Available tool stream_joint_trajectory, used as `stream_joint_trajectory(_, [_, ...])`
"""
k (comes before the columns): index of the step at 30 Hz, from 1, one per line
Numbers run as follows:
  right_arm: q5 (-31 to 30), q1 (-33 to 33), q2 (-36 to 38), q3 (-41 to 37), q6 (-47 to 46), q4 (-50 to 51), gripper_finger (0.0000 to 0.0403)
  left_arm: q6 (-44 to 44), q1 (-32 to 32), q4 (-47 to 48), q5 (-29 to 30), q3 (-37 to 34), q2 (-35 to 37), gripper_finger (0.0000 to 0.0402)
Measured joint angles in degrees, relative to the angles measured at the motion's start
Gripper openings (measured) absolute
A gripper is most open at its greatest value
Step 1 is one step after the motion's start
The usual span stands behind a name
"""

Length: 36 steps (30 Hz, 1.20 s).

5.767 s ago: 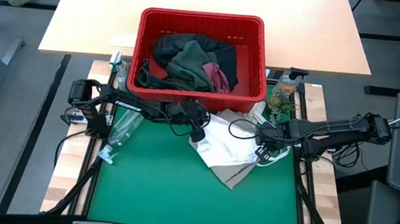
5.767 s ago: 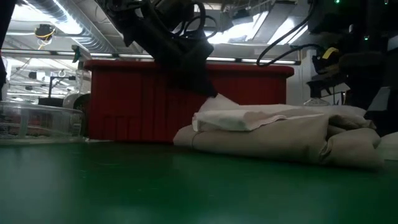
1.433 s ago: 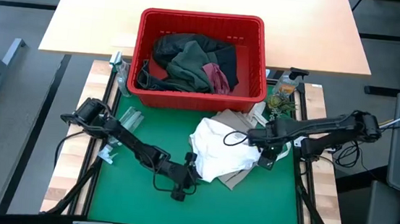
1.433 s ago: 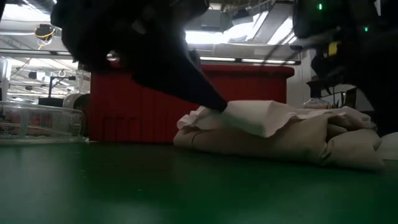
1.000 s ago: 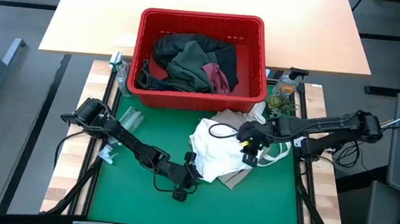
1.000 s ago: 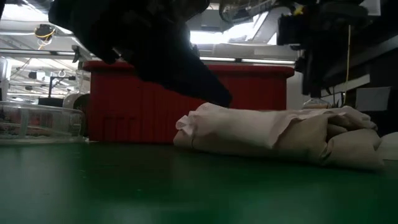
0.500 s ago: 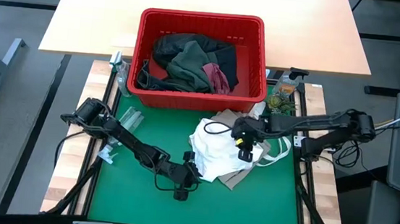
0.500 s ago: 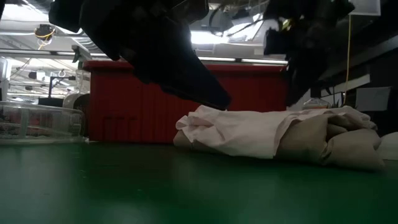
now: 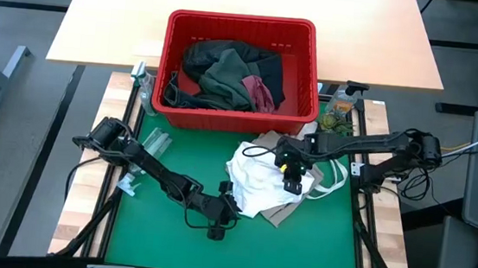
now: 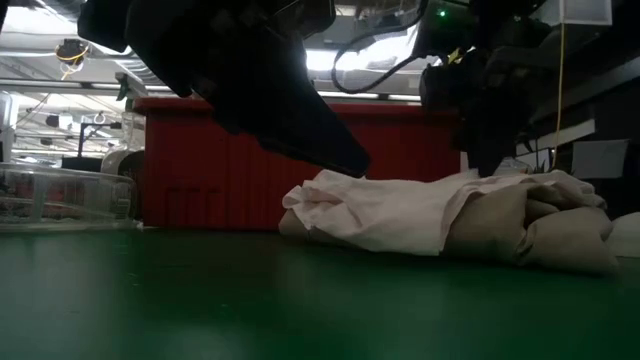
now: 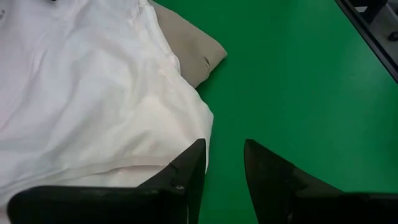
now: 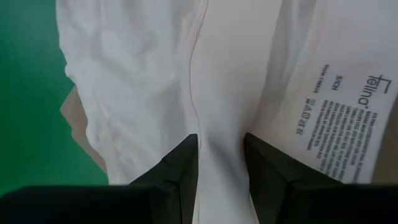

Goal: Fold laundry
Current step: Fold the white underwear

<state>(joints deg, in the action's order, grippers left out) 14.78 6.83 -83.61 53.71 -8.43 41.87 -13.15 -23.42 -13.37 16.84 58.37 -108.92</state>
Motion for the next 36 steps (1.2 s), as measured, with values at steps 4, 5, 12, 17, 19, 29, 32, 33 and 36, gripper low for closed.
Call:
stream_joint_trajectory(4, [-0.16,-0.04,0.0,0.0,-0.01,-0.02,0.012,0.02,0.0,0.0,0.0,0.0,0.0,0.0105])
stream_joint_trajectory(5, [-0.17,-0.04,0.0,0.0,-0.01,-0.02,0.0115,0.02,0.0,0.01,0.0,0.0,0.0,0.0105])
stream_joint_trajectory(12, [-0.55,-0.04,0.0,0.0,0.0,-0.22,0.0013,0.04,0.0,0.02,0.0,0.0,0.0,0.0105])
stream_joint_trajectory(17, [-3.36,-0.04,0.68,0.0,-0.32,1.27,0.0012,0.15,0.0,0.02,0.0,0.0,0.0,0.0105])
stream_joint_trajectory(19, [-4.95,-0.04,1.27,0.0,-1.05,3.05,0.0005,0.13,0.0,0.02,0.0,0.02,0.0,0.0105])
stream_joint_trajectory(29, [-15.27,-0.04,1.86,0.0,-6.21,9.16,0.0008,0.15,0.7,0.0,0.04,0.07,0.0,0.0105])
stream_joint_trajectory(32, [-12.84,-0.04,1.85,0.0,-6.26,9.13,0.0017,-0.08,0.68,-0.75,0.39,0.07,0.0,0.0105])
stream_joint_trajectory(33, [-12.34,-0.05,1.81,0.0,-6.29,9.11,0.002,-0.09,0.66,-1.52,0.73,0.07,0.0,0.0105])
stream_joint_trajectory(36, [-11.68,-0.07,1.81,0.0,-6.3,9.27,0.0024,-0.02,0.7,-3.54,2.4,0.07,-0.01,0.0105])
